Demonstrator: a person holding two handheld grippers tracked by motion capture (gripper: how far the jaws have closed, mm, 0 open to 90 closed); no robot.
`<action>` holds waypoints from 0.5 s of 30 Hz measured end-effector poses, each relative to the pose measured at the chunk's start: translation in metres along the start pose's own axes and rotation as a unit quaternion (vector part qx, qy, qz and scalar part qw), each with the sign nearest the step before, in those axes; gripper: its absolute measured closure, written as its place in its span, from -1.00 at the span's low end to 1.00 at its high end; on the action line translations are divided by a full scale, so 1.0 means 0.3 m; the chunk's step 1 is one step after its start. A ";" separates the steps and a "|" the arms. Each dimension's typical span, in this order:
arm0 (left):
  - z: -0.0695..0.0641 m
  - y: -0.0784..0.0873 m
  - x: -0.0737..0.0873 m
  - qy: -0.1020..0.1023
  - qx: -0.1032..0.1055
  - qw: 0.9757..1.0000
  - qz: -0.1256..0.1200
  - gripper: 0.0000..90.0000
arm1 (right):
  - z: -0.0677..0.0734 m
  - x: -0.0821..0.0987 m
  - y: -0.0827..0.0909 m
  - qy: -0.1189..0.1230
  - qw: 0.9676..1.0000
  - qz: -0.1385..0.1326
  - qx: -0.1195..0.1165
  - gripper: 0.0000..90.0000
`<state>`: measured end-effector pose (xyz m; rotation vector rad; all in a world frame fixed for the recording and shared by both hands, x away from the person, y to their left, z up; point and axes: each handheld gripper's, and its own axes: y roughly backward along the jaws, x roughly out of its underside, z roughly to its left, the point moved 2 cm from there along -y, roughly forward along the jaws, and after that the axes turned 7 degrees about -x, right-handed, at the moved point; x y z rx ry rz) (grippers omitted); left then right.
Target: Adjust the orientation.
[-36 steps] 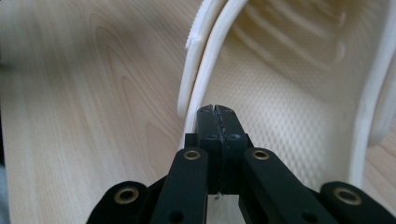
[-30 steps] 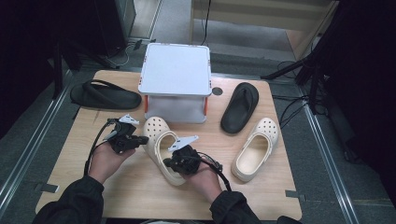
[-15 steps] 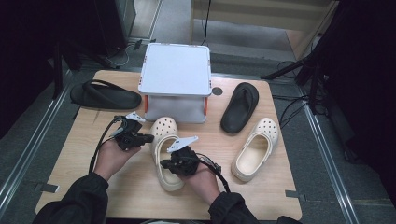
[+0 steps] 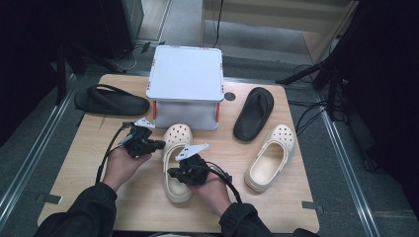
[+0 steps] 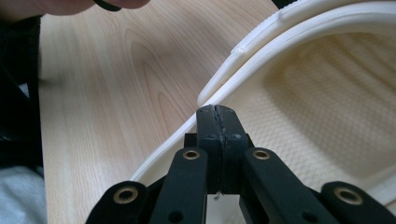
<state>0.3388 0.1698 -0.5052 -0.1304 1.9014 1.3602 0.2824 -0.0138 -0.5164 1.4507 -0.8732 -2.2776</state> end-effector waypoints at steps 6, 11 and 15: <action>0.000 0.000 0.000 -0.001 0.001 1.000 -0.002 1.00 | -0.002 -0.001 0.001 0.004 1.000 -0.001 0.005 0.98; 0.001 -0.001 0.000 0.000 0.002 1.000 -0.005 1.00 | -0.005 -0.001 0.001 0.000 1.000 -0.001 0.005 0.97; 0.001 -0.001 0.000 -0.001 0.001 1.000 -0.005 1.00 | -0.008 -0.001 0.008 0.001 1.000 -0.004 0.006 0.98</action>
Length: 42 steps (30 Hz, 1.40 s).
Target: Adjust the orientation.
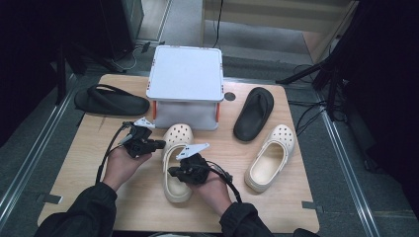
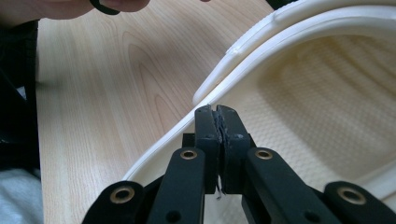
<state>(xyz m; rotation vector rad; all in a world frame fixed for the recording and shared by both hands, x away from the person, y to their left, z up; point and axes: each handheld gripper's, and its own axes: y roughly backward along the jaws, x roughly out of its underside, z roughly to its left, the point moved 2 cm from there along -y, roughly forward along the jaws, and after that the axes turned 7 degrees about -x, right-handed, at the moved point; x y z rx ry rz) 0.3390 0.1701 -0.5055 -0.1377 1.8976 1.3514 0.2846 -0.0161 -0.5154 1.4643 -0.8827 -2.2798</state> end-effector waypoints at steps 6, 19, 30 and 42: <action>0.001 0.006 -0.001 -0.001 -0.001 1.000 -0.006 0.93 | -0.011 -0.001 0.013 -0.004 1.000 -0.003 -0.003 0.95; 0.011 0.079 0.010 -0.008 0.004 1.000 -0.009 0.36 | -0.002 0.012 0.119 -0.005 1.000 -0.013 -0.001 0.59; 0.037 0.086 0.067 0.002 0.013 1.000 -0.001 0.06 | -0.001 0.033 0.206 -0.005 0.999 -0.029 0.011 0.44; 0.034 0.096 0.092 -0.004 0.016 1.000 -0.008 -0.10 | -0.066 0.087 0.317 -0.035 0.997 -0.041 0.052 0.34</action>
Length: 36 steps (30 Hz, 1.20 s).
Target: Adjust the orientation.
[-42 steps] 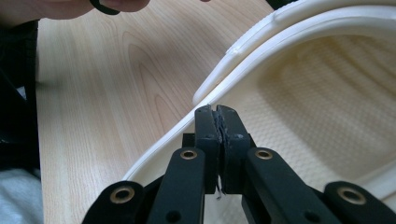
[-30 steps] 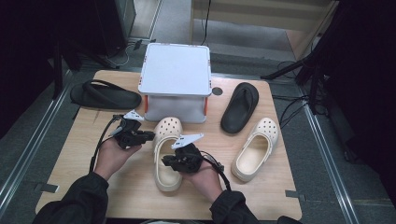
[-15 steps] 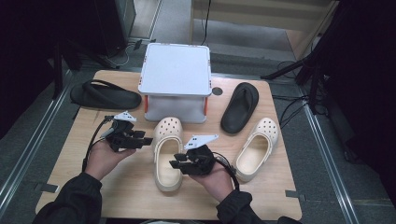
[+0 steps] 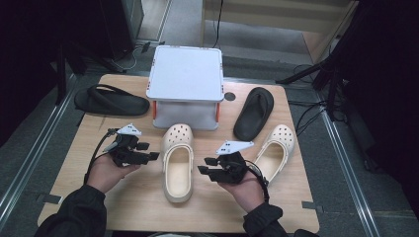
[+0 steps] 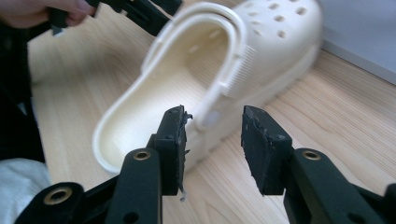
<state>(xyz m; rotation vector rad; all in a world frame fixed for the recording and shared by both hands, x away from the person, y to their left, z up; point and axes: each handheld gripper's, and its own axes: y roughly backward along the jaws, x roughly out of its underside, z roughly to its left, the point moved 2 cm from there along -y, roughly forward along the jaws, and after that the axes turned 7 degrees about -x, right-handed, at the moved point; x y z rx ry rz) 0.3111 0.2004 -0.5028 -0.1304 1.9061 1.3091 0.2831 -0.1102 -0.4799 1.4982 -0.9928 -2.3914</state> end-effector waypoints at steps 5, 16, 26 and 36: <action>0.010 0.009 0.001 0.011 0.010 1.000 -0.007 -0.12 | -0.032 0.015 0.034 -0.014 1.000 -0.005 0.015 0.32; 0.028 0.019 0.003 0.011 0.010 1.000 -0.007 -0.09 | -0.101 0.063 0.129 -0.046 0.997 -0.013 0.057 0.33; 0.033 0.019 -0.018 0.006 0.006 1.000 -0.007 -0.07 | -0.149 0.124 0.222 -0.073 0.992 -0.021 0.097 0.33; 0.030 0.002 -0.033 -0.002 0.013 1.000 -0.002 -0.06 | -0.192 0.177 0.312 -0.102 0.985 -0.033 0.135 0.33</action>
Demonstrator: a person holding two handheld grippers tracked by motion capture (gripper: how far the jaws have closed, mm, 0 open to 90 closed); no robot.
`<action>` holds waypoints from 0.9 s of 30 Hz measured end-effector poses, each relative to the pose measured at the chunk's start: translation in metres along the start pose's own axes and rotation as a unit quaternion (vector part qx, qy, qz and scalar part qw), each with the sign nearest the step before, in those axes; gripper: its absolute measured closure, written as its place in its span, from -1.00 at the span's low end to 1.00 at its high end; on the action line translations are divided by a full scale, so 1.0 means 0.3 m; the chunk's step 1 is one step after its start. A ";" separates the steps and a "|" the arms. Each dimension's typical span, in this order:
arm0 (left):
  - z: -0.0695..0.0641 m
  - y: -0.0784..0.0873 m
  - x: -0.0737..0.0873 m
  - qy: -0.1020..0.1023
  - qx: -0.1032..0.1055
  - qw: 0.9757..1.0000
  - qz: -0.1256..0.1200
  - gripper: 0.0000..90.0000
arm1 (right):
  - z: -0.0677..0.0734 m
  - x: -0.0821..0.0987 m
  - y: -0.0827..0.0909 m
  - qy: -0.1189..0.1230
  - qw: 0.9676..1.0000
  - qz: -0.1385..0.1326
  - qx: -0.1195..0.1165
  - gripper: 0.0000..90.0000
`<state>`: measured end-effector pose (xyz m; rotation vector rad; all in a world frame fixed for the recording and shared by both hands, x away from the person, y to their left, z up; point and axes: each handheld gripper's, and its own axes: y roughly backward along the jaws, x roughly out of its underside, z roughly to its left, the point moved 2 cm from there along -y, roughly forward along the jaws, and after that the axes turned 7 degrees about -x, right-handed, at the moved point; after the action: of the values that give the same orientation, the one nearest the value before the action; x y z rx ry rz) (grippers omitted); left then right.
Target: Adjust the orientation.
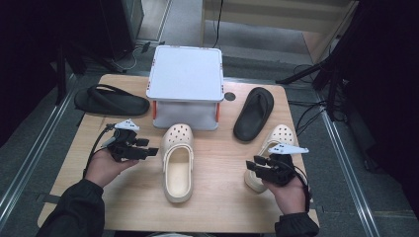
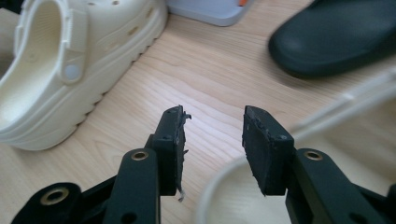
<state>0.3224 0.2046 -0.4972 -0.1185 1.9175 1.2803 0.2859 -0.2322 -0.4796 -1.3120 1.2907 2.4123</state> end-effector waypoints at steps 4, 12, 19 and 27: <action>-0.001 -0.006 -0.005 -0.001 0.002 1.000 0.000 -0.06 | -0.054 0.016 0.045 -0.028 0.999 -0.005 0.021 0.33; 0.000 -0.010 -0.006 -0.004 0.001 1.000 0.003 -0.05 | -0.110 0.026 0.091 -0.042 0.997 -0.009 0.061 0.32; -0.003 -0.014 -0.005 -0.003 0.001 1.000 0.004 -0.06 | -0.150 0.013 0.141 -0.052 0.994 -0.031 0.090 0.24; -0.004 -0.020 -0.005 -0.006 -0.002 1.000 0.007 -0.06 | -0.212 0.013 0.154 -0.074 0.989 -0.032 0.123 0.11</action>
<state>0.3256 0.2003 -0.5004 -0.0978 1.9089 1.2912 0.3031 -0.3085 -0.4703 -1.0700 1.4260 2.1763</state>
